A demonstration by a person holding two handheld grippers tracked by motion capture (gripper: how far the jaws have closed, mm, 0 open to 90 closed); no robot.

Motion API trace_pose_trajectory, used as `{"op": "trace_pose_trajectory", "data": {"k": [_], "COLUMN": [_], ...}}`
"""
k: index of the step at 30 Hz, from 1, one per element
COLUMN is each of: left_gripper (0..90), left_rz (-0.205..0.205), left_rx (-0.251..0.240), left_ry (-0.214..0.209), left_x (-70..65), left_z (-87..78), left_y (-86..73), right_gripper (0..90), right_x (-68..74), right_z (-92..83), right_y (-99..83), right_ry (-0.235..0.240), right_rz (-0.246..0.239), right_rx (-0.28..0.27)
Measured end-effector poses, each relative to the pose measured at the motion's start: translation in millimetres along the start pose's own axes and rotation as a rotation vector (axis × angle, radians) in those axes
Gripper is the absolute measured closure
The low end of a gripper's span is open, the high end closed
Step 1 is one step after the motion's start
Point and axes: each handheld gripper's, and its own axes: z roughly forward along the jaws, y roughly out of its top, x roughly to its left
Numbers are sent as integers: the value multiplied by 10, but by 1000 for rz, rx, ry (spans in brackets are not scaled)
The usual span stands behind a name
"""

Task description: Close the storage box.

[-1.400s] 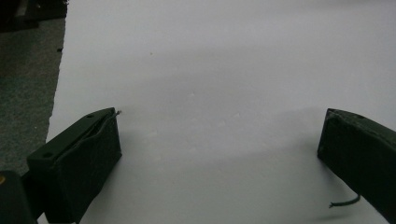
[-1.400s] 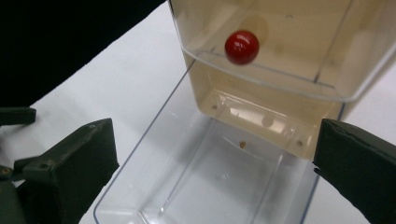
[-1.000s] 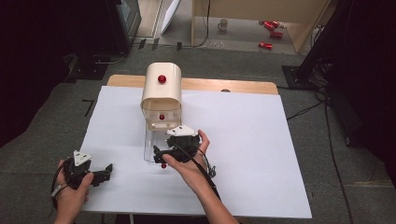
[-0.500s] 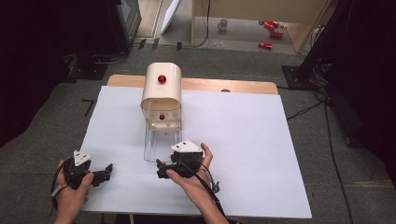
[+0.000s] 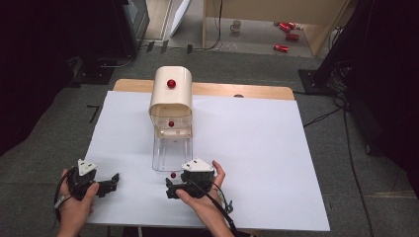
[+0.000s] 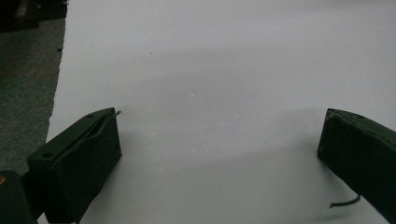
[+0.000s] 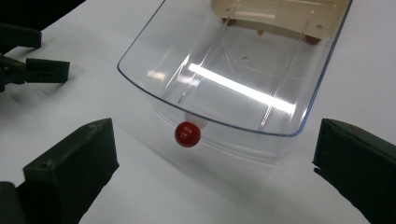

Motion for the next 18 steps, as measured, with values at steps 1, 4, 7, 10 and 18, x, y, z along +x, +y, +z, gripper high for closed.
{"op": "trace_pose_trajectory", "data": {"k": [1, 4, 7, 10, 18], "left_gripper": [0, 0, 0, 0, 0], "left_rz": [0, 0, 0, 0, 1], "left_rx": [0, -1, -1, 0, 1], "left_ry": [0, 0, 0, 0, 0], "left_x": [0, 0, 0, 0, 1], "left_z": [0, 0, 0, 0, 0], "left_y": [0, -1, -1, 0, 0], "right_gripper": [0, 0, 0, 0, 0], "right_x": [4, 5, 17, 19, 91], "right_z": [3, 21, 43, 62, 145], "right_y": [-34, -87, -134, -161, -239], "right_ry": [3, 9, 11, 7, -26], "right_rz": [7, 16, 28, 31, 17], "right_rx": [0, 7, 17, 17, 42]}}
